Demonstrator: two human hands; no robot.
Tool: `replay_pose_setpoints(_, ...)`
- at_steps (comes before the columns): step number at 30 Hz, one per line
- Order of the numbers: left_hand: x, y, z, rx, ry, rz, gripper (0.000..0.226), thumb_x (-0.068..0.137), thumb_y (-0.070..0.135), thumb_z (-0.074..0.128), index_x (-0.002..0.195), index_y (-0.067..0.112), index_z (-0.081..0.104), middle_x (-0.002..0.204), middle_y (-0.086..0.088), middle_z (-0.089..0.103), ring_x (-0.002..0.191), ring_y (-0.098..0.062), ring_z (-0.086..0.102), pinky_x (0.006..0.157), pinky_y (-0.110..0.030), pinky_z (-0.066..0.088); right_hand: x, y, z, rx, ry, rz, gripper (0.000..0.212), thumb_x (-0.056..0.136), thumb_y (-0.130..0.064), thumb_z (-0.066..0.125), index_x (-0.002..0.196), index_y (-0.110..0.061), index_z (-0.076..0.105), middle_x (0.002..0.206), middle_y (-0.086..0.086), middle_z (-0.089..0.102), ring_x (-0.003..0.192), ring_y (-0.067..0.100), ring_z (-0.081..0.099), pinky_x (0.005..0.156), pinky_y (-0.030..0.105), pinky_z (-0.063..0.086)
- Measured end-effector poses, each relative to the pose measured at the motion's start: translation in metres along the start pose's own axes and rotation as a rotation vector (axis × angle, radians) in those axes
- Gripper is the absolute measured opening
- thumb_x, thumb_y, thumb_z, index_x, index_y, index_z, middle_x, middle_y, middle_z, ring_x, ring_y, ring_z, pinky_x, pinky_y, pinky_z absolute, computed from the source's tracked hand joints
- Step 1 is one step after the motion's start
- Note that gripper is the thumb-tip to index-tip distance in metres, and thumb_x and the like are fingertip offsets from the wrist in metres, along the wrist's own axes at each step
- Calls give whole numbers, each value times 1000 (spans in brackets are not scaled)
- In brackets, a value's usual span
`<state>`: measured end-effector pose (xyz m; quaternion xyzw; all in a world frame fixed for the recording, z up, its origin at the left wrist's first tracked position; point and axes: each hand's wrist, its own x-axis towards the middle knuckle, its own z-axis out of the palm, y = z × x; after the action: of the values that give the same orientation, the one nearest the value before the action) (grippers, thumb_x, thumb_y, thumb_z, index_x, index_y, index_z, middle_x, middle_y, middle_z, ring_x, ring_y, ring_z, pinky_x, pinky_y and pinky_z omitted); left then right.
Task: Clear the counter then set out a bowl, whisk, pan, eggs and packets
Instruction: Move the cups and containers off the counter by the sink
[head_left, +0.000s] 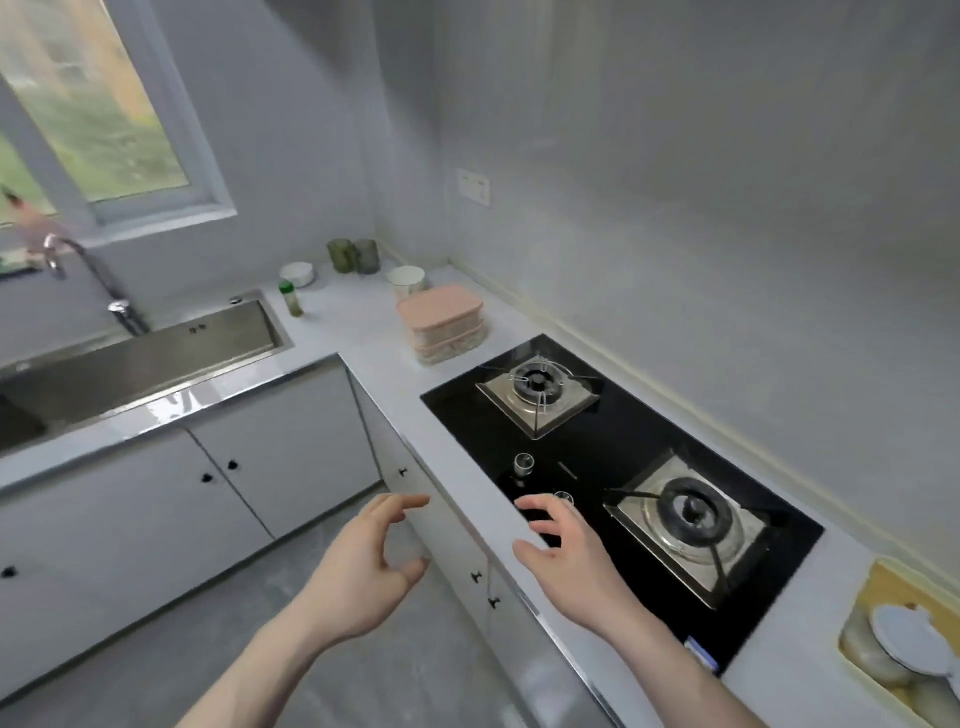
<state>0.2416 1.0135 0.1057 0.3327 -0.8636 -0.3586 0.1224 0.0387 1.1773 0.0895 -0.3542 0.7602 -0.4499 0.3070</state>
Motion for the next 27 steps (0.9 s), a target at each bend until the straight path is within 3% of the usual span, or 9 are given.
replay_pose_setpoints(4,-16,-46,-50,15,54,-46,55,82,27,72,131,41,53,128,29,51,121,6,50,101,-20,42,20,-34,52,-1,-44,-46,36,92,-25,62,118,-49,55,125,-29,47,120,-7,50,77,15,51)
replay_pose_setpoints(7,-23,-78,-83,13,75,-80,54,81,29,71,131,41,53,129,29,51,122,6,50,102,-24,44,36,-59,86,21,-61,-76,37,92,-24,65,119,-48,55,127,-26,48,120,-8,50,90,17,48)
replay_pose_setpoints(13,-3,-115,-125,11,138,-100,52,82,25,73,128,40,55,126,33,50,121,13,47,104,-23,43,84,-96,117,-3,-109,-130,37,93,-25,64,120,-47,55,131,-25,47,120,-6,52,84,13,51)
replay_pose_setpoints(21,81,-161,-173,47,162,-122,53,83,29,72,129,43,52,129,32,49,122,8,49,100,-19,41,195,-128,145,24,-119,-158,37,93,-26,66,119,-49,54,127,-29,50,111,-17,53,74,14,54)
replay_pose_setpoints(27,166,-187,-226,63,173,-148,53,83,30,72,130,43,52,130,31,49,122,9,48,102,-22,42,294,-157,170,58,-144,-159,35,92,-24,65,119,-46,56,128,-28,50,118,-10,53,84,12,50)
